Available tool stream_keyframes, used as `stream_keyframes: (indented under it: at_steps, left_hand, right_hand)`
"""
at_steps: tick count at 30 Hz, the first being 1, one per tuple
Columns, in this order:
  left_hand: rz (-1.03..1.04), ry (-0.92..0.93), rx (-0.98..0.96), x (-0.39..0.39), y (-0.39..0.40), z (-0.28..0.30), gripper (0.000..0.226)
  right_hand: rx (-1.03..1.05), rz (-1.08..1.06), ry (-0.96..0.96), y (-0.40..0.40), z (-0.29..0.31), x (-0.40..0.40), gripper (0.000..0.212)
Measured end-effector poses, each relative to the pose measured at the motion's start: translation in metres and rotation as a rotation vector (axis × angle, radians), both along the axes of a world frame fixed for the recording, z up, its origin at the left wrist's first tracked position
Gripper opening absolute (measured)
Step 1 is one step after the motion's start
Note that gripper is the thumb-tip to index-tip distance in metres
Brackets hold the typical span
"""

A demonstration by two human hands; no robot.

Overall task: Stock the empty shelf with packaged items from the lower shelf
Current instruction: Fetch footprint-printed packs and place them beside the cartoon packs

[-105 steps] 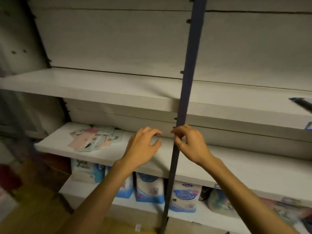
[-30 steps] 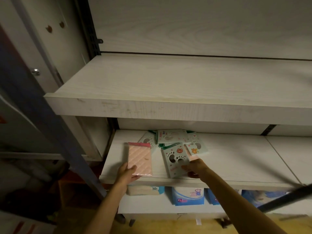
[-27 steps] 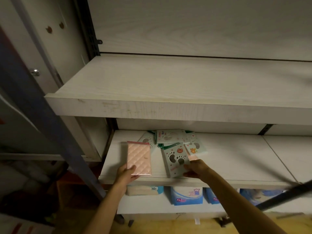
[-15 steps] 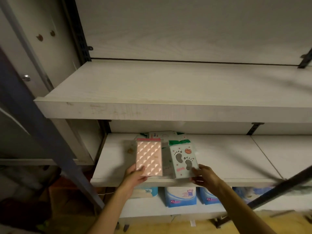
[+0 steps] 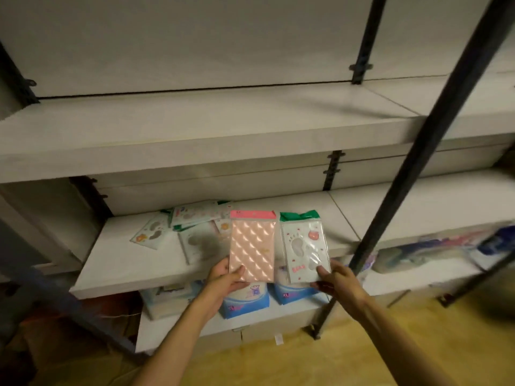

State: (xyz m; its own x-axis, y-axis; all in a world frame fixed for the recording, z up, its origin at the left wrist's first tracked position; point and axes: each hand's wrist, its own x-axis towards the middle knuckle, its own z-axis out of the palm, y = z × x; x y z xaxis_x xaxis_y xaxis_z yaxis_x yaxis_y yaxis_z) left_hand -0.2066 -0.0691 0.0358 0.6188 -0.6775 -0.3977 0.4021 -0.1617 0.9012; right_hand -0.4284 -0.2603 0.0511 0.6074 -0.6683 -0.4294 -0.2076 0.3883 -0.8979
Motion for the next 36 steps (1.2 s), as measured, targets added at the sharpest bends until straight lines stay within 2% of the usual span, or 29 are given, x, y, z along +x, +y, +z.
stream_keyframes:
  at_steps: [9,19,26,31,36]
  left_hand:
    - [-0.138,-0.146,-0.115,-0.149,-0.103,0.035,0.029]
    - [-0.276,-0.369,-0.301,-0.262,-0.219,0.13,0.021]
    - [-0.217,-0.512,-0.395,-0.304,-0.313,0.199,0.017]
    - [-0.158,-0.546,-0.457,-0.317,-0.383,0.236,0.022]
    - [-0.038,-0.538,-0.49,-0.316,-0.442,0.267,0.015]
  right_hand:
    - [-0.158,-0.098,-0.072,-0.067,0.036,-0.16,0.022]
    - [-0.236,-0.276,-0.19,-0.157,0.114,-0.269,0.017]
    - [-0.367,-0.308,-0.224,-0.256,0.184,-0.296,0.016]
    - [-0.441,-0.272,-0.253,-0.334,0.223,-0.297,0.021]
    - [-0.507,-0.249,-0.216,-0.408,0.258,-0.287,0.017]
